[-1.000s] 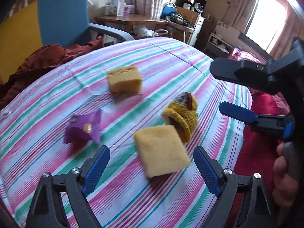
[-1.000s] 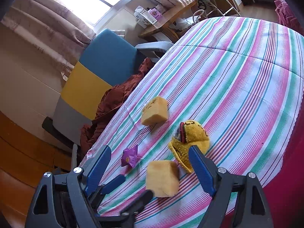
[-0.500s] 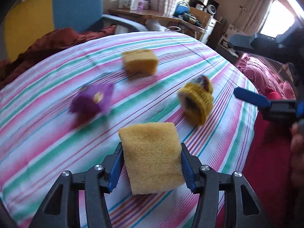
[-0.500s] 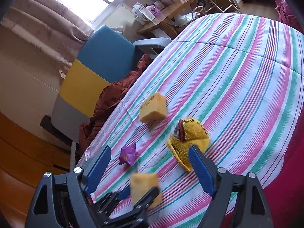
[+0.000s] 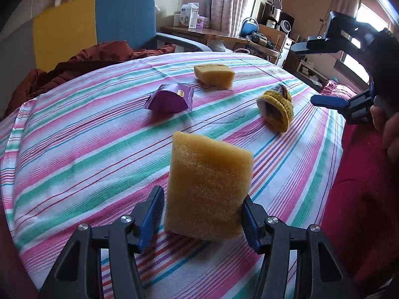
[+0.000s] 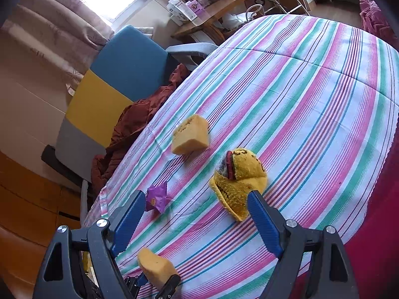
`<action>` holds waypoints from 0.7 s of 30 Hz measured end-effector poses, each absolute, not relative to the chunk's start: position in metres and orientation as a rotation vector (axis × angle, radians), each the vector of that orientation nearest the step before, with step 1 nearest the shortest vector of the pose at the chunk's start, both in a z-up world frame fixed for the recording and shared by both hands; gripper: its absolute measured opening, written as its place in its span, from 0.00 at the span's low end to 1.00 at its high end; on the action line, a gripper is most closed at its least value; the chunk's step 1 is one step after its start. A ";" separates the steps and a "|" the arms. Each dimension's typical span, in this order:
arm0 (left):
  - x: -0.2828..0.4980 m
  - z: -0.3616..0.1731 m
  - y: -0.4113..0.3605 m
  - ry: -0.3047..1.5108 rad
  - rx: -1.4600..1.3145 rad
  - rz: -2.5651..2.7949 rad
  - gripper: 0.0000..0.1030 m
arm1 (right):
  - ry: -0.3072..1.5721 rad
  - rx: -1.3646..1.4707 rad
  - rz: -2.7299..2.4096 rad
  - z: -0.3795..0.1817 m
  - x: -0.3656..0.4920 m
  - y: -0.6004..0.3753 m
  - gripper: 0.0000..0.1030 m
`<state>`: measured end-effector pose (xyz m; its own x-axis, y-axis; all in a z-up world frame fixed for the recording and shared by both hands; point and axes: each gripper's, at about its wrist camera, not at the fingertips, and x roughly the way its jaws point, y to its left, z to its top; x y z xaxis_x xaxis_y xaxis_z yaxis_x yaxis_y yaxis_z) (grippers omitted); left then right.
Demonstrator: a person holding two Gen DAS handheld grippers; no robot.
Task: Organize objects
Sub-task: 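Grasp the yellow knitted cap with the right tool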
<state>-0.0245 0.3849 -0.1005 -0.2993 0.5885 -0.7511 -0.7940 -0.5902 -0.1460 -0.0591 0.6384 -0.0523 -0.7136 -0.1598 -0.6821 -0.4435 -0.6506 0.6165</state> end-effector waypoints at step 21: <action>-0.027 -0.102 0.376 0.246 -1.001 1.960 0.58 | 0.665 -1.612 2.156 -0.106 -0.154 0.640 0.50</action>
<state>-0.0275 0.3757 -0.1020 -0.2727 0.6278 -0.7290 -0.7883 -0.5802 -0.2047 -0.1543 0.6401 -0.1060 -0.2795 0.0107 -0.9601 -0.5501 -0.8214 0.1510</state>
